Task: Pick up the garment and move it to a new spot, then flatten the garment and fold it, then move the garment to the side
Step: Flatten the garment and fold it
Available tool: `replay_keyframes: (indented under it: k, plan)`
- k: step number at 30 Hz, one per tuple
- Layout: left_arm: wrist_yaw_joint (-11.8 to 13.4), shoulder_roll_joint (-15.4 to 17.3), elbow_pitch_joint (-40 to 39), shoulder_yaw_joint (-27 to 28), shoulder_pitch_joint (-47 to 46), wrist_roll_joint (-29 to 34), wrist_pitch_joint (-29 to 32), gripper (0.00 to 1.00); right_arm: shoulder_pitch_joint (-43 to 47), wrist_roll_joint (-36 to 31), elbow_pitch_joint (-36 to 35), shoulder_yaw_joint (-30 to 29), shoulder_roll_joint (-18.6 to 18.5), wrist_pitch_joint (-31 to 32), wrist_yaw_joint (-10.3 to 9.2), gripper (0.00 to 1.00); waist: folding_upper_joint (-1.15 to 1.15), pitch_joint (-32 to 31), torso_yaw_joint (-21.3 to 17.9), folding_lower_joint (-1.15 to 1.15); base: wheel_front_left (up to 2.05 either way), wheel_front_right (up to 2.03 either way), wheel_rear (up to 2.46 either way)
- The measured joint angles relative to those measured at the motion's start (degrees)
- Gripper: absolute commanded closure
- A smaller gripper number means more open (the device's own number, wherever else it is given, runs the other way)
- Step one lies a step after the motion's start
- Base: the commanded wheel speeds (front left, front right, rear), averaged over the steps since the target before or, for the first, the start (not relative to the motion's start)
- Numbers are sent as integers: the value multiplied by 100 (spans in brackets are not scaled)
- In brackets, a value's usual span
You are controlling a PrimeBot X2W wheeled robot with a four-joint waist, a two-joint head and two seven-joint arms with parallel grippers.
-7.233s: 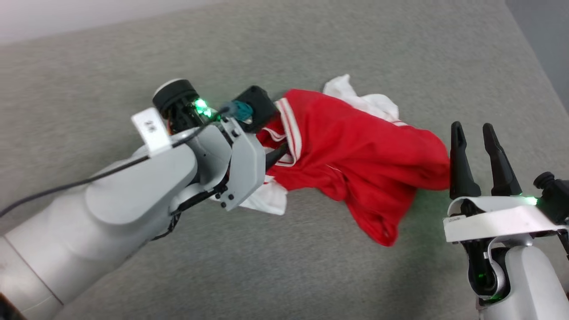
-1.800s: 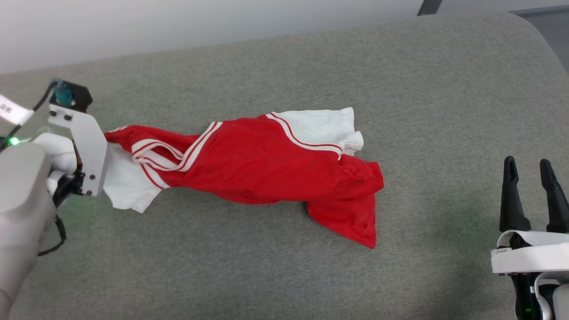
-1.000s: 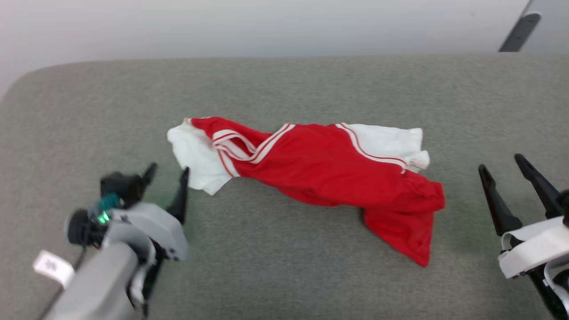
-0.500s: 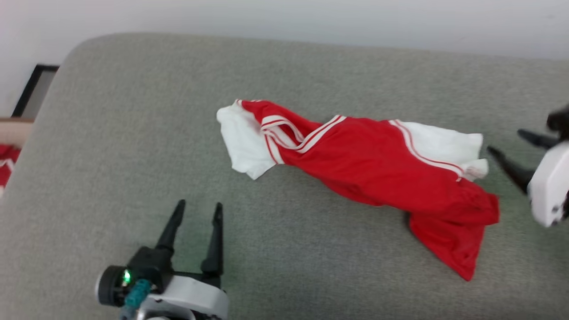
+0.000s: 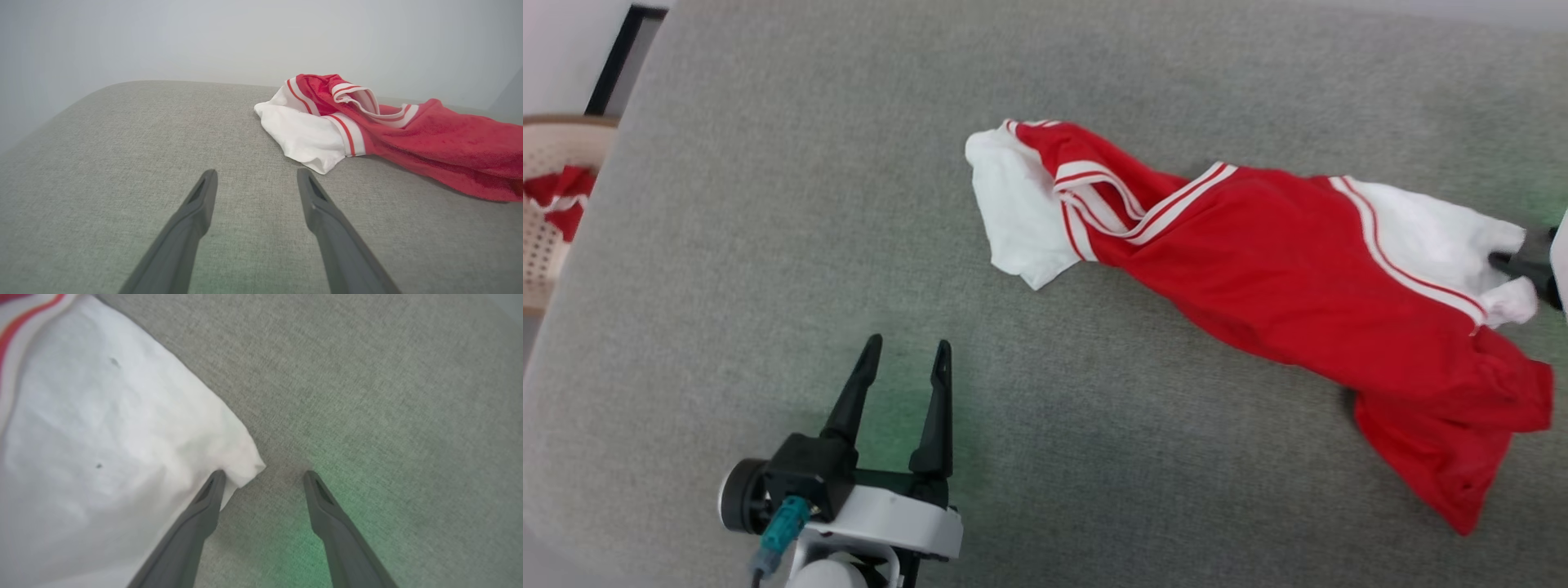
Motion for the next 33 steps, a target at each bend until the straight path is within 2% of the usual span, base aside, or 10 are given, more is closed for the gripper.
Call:
replay_keyframes:
  k: [2, 3, 4, 5, 12, 21, 33]
  plan:
    - [-99, -94, -5, 124, 1, 58, -1, 0, -119, 112, -4, 141, -31, 26, -1, 4, 0, 84, 53, 0, 0, 0, 0]
    - [-147, -131, -3, 188, 1, 97, 0, 0, -158, 178, -16, 196, -51, 45, -1, 42, 0, 119, 74, 0, 0, 0, 0]
    - [-192, -166, 0, 254, 1, 144, 0, 0, -197, 248, -43, 254, -85, 51, -2, 62, 0, 149, 91, 0, 0, 0, 0]
    - [-231, -198, -1, 308, 1, 182, -1, 0, -250, 324, -77, 311, -113, 45, -2, 100, 0, 176, 102, 0, 0, 0, 0]
    - [-494, -394, -18, 627, -12, 372, 0, 0, -485, 505, -111, 604, -198, -399, 8, 100, 0, 260, 2, 0, 0, 0, 0]
    - [-706, -539, -32, 865, -71, 569, 0, 0, -614, 571, 788, 377, -535, -1243, 1, 100, 0, 406, -160, 0, 0, 0, 0]
    - [-850, -610, 7, 1090, -84, 745, 0, 0, -576, 282, 1607, 374, -644, -1857, 2, 100, 0, 446, -262, 0, 0, 0, 0]
